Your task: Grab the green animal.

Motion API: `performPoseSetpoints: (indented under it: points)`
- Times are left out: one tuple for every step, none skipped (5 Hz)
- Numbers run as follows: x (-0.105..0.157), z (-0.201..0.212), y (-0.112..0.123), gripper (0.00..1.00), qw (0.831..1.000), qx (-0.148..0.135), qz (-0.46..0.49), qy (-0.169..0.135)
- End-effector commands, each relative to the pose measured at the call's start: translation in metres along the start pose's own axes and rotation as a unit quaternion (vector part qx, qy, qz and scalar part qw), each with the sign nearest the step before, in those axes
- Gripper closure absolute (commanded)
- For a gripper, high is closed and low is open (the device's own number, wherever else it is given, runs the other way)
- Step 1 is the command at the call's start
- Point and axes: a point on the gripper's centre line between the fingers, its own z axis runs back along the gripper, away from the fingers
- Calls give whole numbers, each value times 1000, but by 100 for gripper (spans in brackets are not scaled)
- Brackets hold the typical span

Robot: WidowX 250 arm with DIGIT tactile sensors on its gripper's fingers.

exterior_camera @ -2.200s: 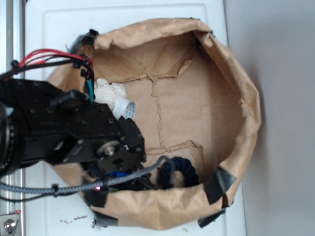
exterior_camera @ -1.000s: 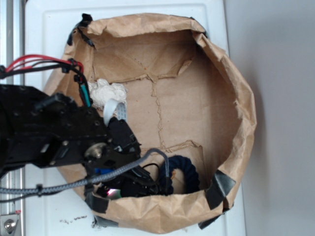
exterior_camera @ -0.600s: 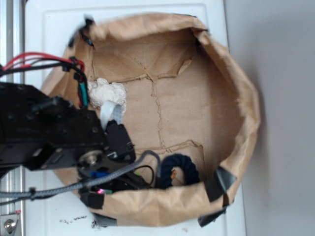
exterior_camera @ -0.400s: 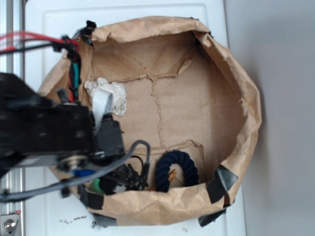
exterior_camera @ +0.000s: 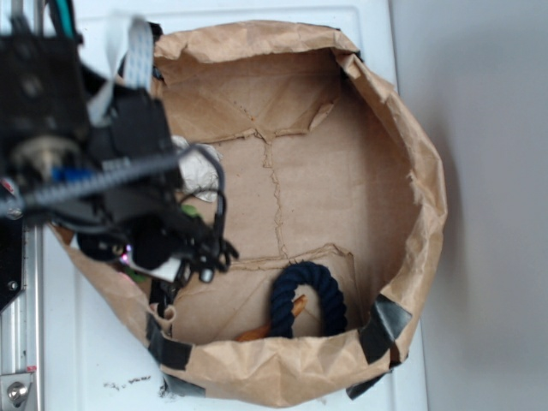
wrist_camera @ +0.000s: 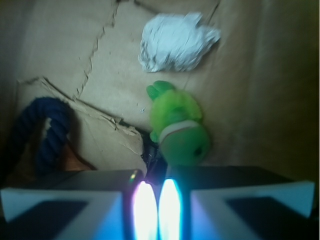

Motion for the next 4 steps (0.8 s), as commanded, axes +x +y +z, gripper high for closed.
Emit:
performPoseSetpoints:
  points:
    - [10,16,-10,0,999,-27,-20,-9]
    - [-1,-7,-16,0,999,-22,-45,-3]
    - [-11,-32,-21,0,998,-16,-65,-3]
    - [-15,-59,-18,0,996,-9,-84,-11]
